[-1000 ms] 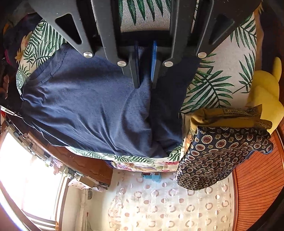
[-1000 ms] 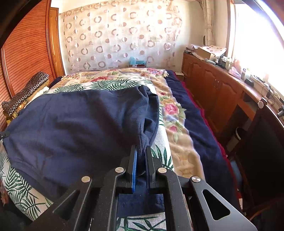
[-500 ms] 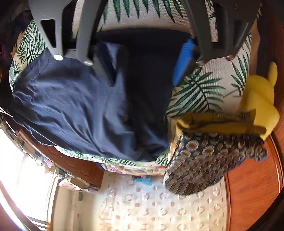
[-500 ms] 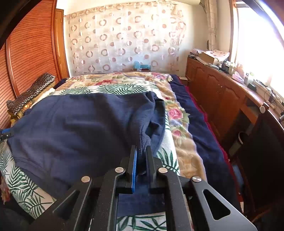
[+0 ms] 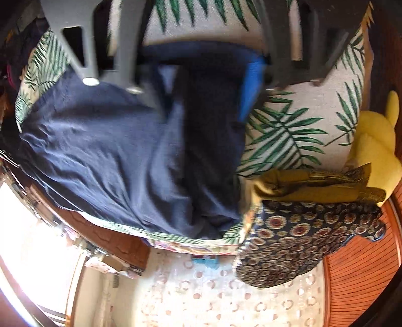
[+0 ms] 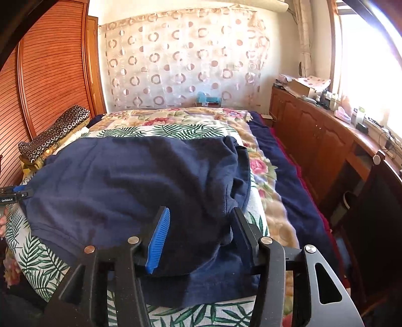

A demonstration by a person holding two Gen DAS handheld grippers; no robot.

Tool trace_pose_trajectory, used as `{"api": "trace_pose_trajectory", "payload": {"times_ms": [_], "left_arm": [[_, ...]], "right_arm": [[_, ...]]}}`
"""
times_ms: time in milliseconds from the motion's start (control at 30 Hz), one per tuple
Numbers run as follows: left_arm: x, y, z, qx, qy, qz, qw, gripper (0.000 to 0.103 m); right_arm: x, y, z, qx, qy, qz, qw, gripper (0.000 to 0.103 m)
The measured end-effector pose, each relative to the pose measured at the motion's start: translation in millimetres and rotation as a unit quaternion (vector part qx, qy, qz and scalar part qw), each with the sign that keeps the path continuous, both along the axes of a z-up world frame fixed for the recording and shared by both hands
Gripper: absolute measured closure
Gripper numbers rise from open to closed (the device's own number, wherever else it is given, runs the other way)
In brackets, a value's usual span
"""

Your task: Fold small clothes

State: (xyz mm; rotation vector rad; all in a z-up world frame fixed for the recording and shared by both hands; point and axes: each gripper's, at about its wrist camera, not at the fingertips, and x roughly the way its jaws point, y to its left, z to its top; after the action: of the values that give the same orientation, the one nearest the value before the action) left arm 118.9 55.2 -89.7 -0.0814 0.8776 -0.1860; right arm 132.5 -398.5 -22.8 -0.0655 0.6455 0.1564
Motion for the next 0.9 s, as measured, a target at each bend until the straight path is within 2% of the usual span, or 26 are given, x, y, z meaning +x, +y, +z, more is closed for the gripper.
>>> {"api": "trace_pose_trajectory", "payload": {"times_ms": [67, 167, 333, 500, 667, 900], "left_arm": [[-1.1, -3.0, 1.6, -0.016, 0.005, -0.017, 0.9997, 0.091], [-9.8, -8.0, 10.5, -0.021, -0.009, -0.018, 0.9996, 0.093], [-33.9, -8.2, 36.0, -0.051, -0.041, -0.020, 0.9976, 0.094], [-33.4, -12.6, 32.4, -0.041, -0.040, -0.019, 0.9982, 0.094], [-29.1, -6.9, 26.7, -0.052, -0.034, -0.011, 0.9980, 0.094], [-32.4, -14.2, 39.8, -0.052, -0.054, -0.024, 0.9969, 0.094]], "right_arm": [[1.1, 0.0, -3.4, 0.000, 0.003, -0.001, 1.000, 0.050], [3.6, -5.8, -8.1, 0.001, 0.007, -0.010, 1.000, 0.050], [0.7, -21.8, -12.1, 0.011, 0.013, -0.027, 0.999, 0.050], [-6.7, -37.6, -20.5, 0.023, 0.036, -0.042, 0.998, 0.050], [-5.6, -49.2, -28.3, 0.030, 0.050, -0.056, 0.997, 0.050], [-2.7, -40.6, -29.8, 0.018, 0.059, -0.035, 0.997, 0.050]]}}
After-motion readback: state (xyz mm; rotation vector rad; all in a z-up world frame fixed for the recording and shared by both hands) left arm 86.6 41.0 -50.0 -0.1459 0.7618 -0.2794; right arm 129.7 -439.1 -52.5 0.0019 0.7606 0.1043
